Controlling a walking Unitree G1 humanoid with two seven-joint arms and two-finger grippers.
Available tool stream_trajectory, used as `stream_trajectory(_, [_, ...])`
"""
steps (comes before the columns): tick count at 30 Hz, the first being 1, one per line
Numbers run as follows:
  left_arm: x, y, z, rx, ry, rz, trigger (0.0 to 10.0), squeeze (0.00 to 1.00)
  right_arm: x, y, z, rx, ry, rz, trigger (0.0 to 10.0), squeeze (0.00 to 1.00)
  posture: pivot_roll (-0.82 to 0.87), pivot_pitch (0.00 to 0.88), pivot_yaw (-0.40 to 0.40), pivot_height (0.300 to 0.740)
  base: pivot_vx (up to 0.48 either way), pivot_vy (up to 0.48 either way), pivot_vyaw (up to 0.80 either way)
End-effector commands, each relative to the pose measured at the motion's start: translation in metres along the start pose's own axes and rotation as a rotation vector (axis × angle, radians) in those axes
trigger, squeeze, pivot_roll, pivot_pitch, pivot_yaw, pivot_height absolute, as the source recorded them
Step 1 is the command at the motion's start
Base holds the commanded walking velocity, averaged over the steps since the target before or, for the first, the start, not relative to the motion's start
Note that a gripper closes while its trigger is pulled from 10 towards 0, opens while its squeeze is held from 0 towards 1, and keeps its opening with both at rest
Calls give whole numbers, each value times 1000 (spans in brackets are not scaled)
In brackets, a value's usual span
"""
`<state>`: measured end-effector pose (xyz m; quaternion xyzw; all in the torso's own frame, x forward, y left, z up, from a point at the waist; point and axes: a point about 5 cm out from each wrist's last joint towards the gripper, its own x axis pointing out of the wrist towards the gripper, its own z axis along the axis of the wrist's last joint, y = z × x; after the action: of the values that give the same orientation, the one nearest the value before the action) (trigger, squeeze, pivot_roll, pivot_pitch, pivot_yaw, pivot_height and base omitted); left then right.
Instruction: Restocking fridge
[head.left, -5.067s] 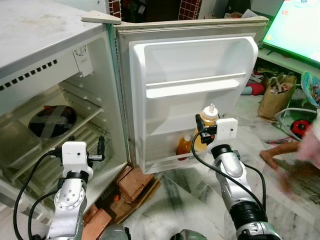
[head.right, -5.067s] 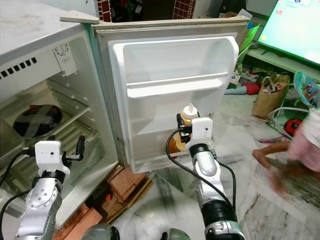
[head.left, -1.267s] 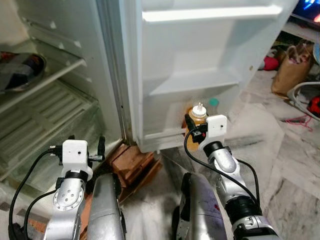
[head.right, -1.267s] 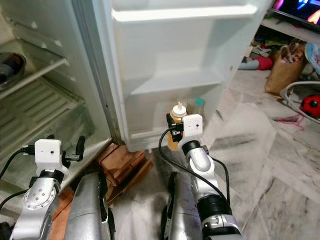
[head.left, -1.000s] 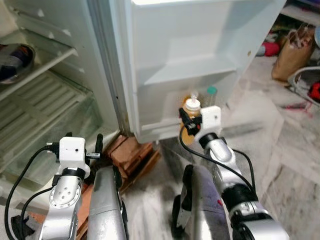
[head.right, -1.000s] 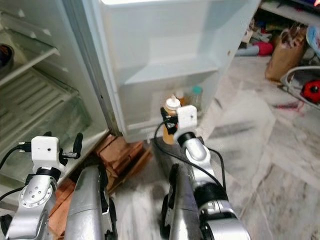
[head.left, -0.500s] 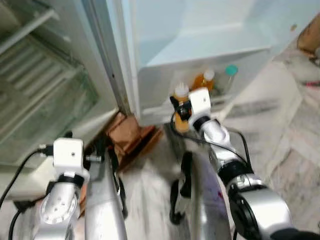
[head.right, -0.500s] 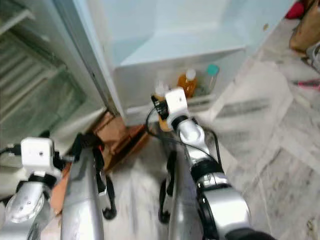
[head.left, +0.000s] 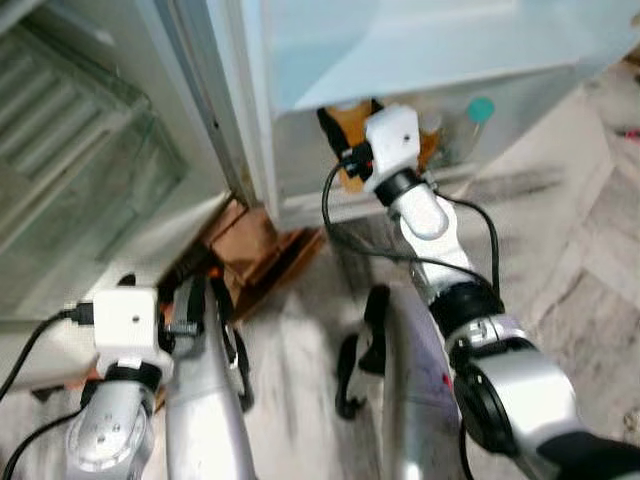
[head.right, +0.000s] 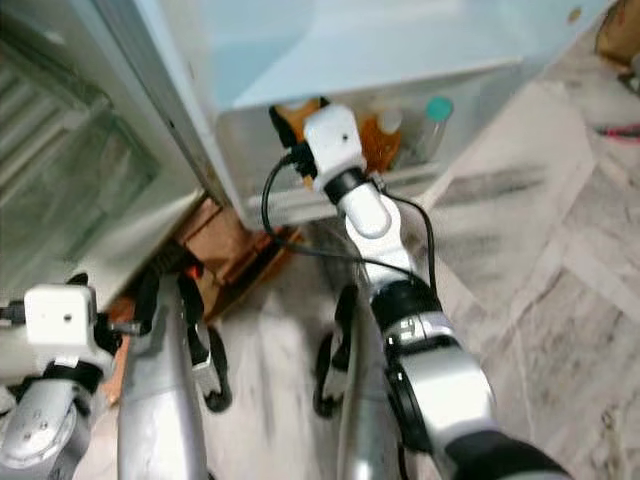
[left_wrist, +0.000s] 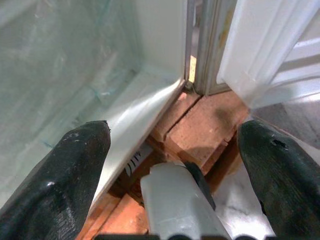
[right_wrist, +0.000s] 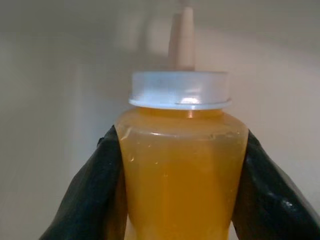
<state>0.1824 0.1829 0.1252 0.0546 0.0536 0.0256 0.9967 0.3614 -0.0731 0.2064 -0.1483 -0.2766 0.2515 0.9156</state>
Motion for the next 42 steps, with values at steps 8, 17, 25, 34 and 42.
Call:
stream_trajectory(8, [-6,-3,-4,0,40,5,10000,0,-23,14,-13,-229,-25,156,10000,0,192,464,-81,539,0,0,0])
stream_trajectory(17, [-4,2,-3,18,40,-5,10000,0,-40,19,-50,-112,219,101,10000,0,221,468,-51,539,0,0,0])
stream_trajectory(25, [-5,4,-1,45,44,-22,10000,0,-66,14,-72,-118,355,-11,10000,0,241,474,-18,539,0,0,0])
stream_trajectory(34, [-3,5,2,55,40,-31,10000,0,-42,19,-47,-299,151,42,10000,0,252,475,1,539,0,0,0])
stream_trajectory(42, [-2,4,5,59,36,-38,10000,0,-30,15,-44,-378,162,47,10000,0,265,479,4,539,0,0,0])
